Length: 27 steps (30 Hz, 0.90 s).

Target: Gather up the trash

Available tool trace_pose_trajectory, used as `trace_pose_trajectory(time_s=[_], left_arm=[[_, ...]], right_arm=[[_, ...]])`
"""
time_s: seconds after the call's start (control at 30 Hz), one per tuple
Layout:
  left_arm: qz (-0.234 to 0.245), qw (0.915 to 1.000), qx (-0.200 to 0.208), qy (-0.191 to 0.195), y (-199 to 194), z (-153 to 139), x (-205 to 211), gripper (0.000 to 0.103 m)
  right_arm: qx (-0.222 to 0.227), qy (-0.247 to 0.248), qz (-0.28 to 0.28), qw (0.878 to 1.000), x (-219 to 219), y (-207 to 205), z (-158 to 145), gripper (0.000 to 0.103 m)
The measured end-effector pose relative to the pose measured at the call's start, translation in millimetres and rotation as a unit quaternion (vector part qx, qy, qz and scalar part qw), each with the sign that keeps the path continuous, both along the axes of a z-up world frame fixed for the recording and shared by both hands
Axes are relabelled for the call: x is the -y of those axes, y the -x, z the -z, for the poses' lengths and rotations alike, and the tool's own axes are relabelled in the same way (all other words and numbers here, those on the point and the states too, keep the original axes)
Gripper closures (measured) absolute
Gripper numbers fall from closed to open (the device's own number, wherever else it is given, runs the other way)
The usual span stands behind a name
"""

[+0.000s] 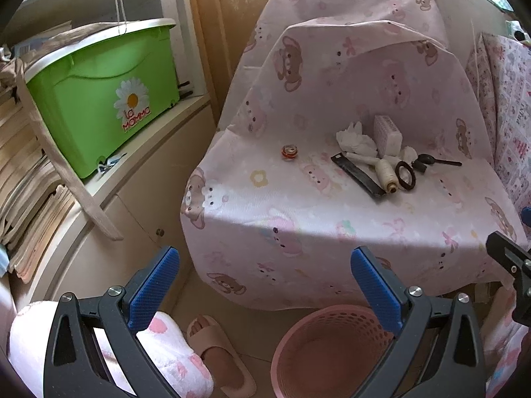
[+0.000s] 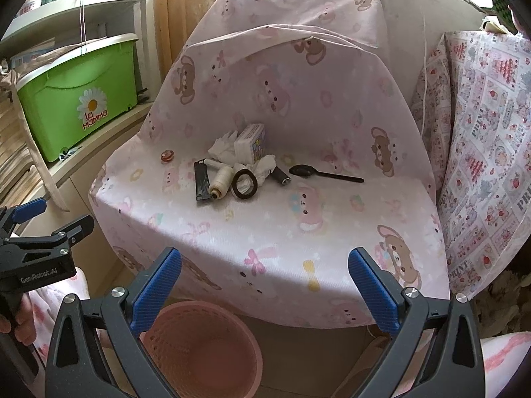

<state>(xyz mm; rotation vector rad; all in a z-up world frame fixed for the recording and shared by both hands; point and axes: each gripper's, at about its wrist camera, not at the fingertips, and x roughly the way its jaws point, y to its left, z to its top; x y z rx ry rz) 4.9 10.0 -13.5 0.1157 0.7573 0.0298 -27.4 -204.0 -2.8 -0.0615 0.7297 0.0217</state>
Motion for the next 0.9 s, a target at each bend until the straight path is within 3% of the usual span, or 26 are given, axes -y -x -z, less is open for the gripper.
trace_pose_trajectory(time_s=[0.1,0.27,0.37,0.5,0.6,0.8,0.9], left_arm=[[0.019,0.9998,-0.002,-0.005,-0.3,0.8,4.8,0.001],[0.011,0.9999,0.0,-0.003,0.6,3.8,4.9,0.002],[-0.003,0.9999,0.01,0.001,3.7,3.7,3.7,0.023],[-0.003,0.9994,-0.017,0.029,-1.5,10.1,1.4,0.026],[0.002,0.9981,-0.041,0.045,-4.6,13.7,2.3,0.043],[0.012,0.9985,-0.031,0.044,-0.8,5.1,6.8,0.054],[0.004,0.9982,-0.016,0.057,-3.1,-8.5,4.3,0.054]], right_arm=[[-0.003,0.002,0.002,1.0,0.2,-0.5,2.2,0.001],[-0.006,0.0,0.004,1.0,0.0,-1.6,4.9,0.001],[-0.007,0.0,0.003,1.0,0.0,-1.8,4.9,0.001],[-0.01,0.009,0.0,1.0,-1.0,-3.9,6.7,0.002],[-0.012,0.003,-0.001,1.0,0.2,-5.4,7.6,0.005],[-0.036,-0.012,-0.009,0.999,5.4,-9.5,9.3,0.027],[-0.049,-0.047,-0.03,0.997,10.5,-12.5,6.4,0.056]])
